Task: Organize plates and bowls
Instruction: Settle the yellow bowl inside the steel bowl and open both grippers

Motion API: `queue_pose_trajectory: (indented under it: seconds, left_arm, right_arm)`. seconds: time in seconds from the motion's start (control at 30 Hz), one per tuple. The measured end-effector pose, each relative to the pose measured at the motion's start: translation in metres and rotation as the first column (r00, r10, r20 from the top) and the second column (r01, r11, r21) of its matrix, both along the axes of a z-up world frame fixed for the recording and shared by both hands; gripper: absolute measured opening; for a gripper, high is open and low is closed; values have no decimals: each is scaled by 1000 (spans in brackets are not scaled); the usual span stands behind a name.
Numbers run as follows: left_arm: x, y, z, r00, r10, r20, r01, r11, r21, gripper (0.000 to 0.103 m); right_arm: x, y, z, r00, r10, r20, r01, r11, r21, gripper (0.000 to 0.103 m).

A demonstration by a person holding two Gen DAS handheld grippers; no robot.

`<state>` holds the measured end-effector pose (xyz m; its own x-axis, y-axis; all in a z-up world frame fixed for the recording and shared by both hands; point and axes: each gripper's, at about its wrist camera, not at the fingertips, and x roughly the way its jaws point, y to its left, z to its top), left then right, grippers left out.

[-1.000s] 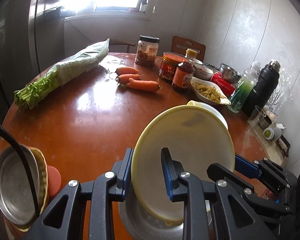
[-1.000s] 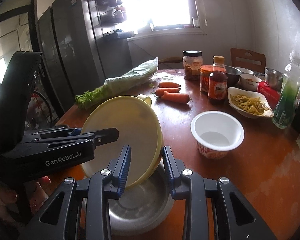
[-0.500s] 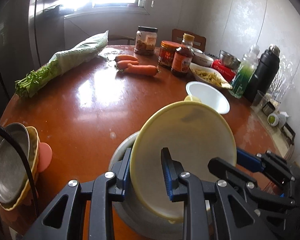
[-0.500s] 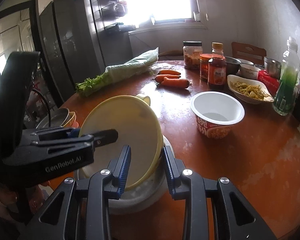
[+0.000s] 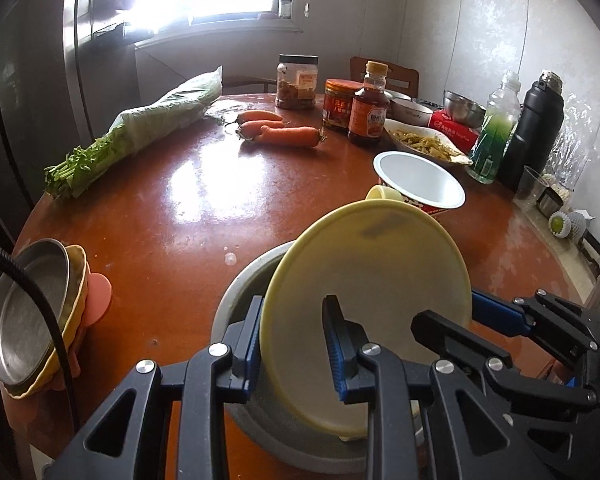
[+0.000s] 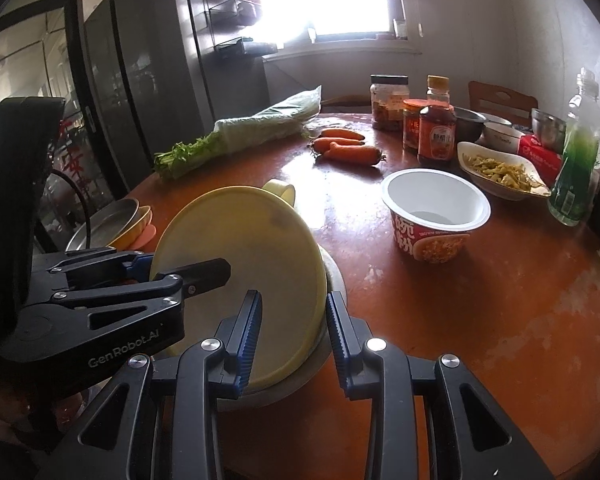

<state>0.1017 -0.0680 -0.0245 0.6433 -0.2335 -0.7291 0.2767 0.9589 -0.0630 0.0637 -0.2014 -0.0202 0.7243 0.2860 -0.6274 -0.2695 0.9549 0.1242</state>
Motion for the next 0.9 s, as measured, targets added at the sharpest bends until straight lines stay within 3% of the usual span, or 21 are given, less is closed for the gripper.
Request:
queue_pose_trajectory:
  seconds: [0.9]
  left_arm:
    - [4,-1,-13,1000,-3,-7,3,1000,20,32]
  right_arm:
    - [4,6,-8,1000,-6,20,7,998,-57,35]
